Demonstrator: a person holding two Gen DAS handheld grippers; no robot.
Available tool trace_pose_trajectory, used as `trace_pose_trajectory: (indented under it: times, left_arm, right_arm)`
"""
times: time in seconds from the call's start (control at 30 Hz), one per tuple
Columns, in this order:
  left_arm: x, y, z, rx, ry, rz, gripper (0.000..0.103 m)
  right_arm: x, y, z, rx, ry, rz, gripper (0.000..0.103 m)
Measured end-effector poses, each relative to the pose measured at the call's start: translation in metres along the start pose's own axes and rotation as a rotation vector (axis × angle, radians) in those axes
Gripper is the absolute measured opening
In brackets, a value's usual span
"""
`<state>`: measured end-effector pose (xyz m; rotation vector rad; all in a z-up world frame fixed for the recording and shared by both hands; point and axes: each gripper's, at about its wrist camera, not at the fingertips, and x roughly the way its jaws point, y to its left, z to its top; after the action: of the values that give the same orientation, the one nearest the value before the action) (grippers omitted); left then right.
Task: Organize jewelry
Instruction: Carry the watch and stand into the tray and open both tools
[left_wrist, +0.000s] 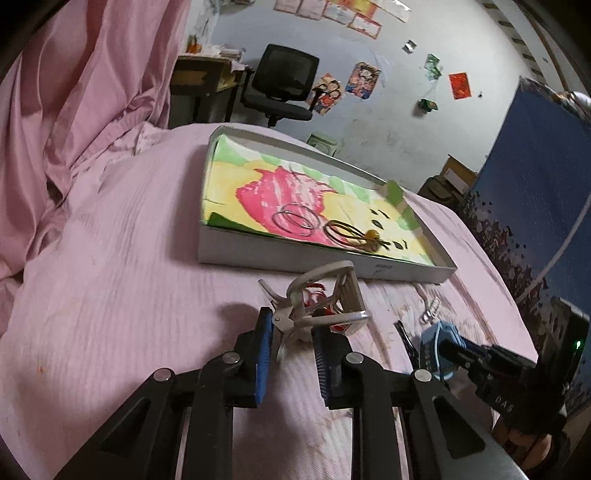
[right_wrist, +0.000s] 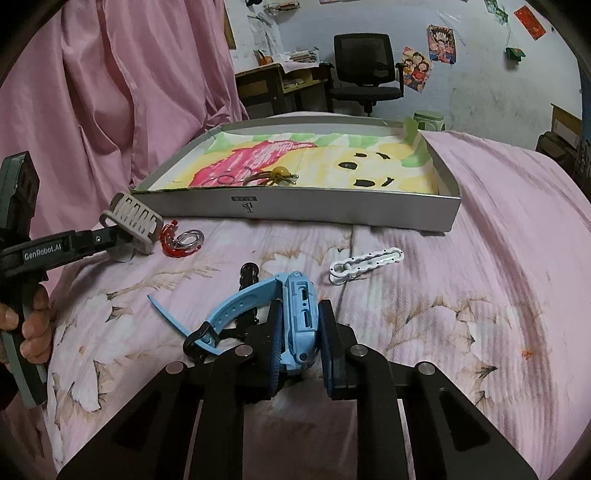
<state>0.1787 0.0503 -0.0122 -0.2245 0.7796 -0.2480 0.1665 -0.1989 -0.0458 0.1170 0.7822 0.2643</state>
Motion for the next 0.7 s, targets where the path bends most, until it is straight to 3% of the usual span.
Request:
trace_pose_trajectory:
  times: [0.5,0.7]
  left_arm:
    - [-0.026,-0.010,0.008,0.026,-0.085,-0.025,0.019]
    - [-0.027,-0.004,0.030,0.015,-0.137,-0.020,0.019]
  right_arm:
    - [-0.043,-0.003,0.006,0.040,-0.188,-0.015,0.015]
    - [-0.046,-0.003,0.035,0.064,-0.255,-0.022,0.015]
